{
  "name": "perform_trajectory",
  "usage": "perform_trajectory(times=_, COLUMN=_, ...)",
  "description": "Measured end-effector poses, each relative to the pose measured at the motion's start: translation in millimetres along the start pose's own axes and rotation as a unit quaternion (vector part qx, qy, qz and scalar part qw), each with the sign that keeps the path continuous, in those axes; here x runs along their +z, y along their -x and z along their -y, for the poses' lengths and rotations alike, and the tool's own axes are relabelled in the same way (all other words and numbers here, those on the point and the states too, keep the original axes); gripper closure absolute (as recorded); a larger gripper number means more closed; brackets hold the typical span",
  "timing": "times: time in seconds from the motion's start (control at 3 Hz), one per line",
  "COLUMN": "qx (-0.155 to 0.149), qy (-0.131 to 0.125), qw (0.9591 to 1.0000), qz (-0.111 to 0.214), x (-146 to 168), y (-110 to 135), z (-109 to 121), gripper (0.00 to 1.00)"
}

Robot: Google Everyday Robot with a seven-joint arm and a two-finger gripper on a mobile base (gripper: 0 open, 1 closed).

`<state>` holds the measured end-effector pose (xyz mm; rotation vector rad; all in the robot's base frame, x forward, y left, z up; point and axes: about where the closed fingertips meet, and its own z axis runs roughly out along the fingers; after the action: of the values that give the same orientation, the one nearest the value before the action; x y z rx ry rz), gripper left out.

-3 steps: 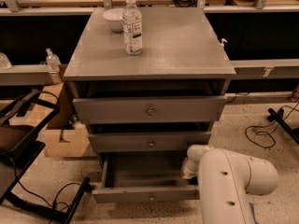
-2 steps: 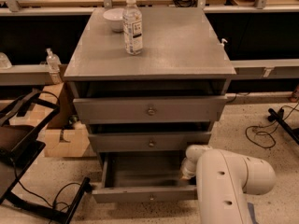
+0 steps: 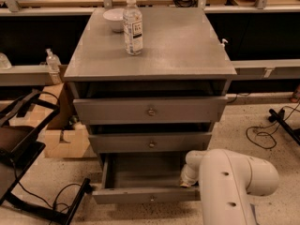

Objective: Open bottom drawer

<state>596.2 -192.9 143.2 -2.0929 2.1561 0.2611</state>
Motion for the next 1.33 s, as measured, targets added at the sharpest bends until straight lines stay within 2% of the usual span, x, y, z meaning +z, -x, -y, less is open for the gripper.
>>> perform_trajectory(times=0.33, qx=0.012, qy=0.027, qw=0.9995, qz=0.010, x=11.7, y=5.8, z=-27.6, gripper=1.00)
perform_trajectory(times=0.67, qx=0.012, qy=0.027, qw=0.9995, qz=0.010, x=11.7, y=5.8, z=-27.0, gripper=1.00)
perform_trajectory(times=1.0, qx=0.021, qy=0.049, qw=0.9983, qz=0.023, x=28.9, y=13.1, z=-67.0, gripper=1.00)
perform_trajectory(times=1.33, qx=0.021, qy=0.049, qw=0.9983, qz=0.023, x=27.8, y=13.8, z=-61.3, gripper=1.00)
